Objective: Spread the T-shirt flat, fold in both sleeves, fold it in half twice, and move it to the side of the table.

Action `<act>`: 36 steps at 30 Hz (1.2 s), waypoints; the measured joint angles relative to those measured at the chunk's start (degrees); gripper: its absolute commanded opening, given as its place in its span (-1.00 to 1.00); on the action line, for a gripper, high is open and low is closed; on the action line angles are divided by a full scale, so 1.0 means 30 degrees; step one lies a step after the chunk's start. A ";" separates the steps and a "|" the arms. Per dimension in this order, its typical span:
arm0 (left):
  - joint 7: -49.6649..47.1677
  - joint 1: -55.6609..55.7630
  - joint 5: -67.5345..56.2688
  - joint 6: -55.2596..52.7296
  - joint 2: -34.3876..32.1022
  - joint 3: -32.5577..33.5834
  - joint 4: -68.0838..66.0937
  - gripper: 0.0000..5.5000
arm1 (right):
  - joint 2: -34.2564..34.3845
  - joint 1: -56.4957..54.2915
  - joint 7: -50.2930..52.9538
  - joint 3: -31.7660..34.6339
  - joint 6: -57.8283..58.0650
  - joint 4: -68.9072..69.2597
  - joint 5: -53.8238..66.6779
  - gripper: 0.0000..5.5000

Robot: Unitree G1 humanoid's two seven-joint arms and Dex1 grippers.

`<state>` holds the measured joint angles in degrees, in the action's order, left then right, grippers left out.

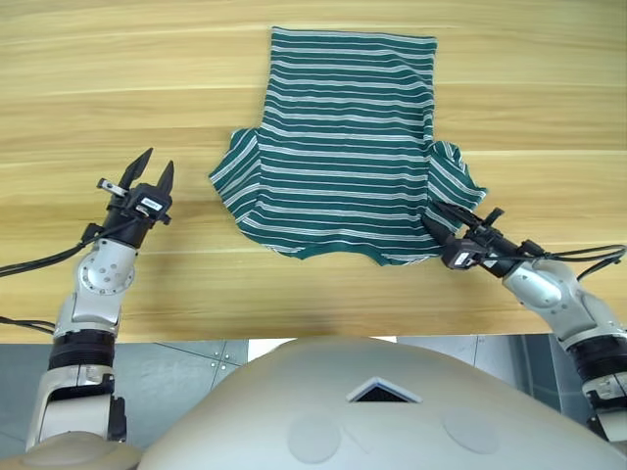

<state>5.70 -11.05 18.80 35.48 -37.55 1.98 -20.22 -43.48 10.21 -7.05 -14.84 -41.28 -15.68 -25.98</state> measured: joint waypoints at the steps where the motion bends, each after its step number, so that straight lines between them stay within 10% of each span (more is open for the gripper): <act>1: 0.0042 0.0026 0.0236 0.0025 -0.0004 -0.0326 0.0016 -0.41 | 0.0288 -0.0158 0.0182 0.0082 0.0119 -0.0157 -0.0002 -0.39; 12: 0.0340 0.3854 0.0530 0.0115 0.1548 -0.1723 0.1452 -0.41 | 0.1461 0.0795 -0.3864 0.1330 -0.2136 0.2514 1.2066 -0.39; 20: 0.1308 0.5921 0.4763 0.0145 0.0845 -0.5513 -0.2124 -0.41 | 0.2360 0.0848 -0.5268 0.1871 -0.1726 0.2009 1.1372 -0.39; 36: -0.1297 0.1414 0.4117 -0.1290 -0.0557 -0.4537 0.1310 -0.41 | 0.3074 -0.1124 -0.1318 0.2092 -0.0009 -0.2510 0.1443 -0.39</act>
<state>1.81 -6.80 31.15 31.61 -39.22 -11.63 -16.29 -34.26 6.84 -11.01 -8.57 -41.30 -23.21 -21.65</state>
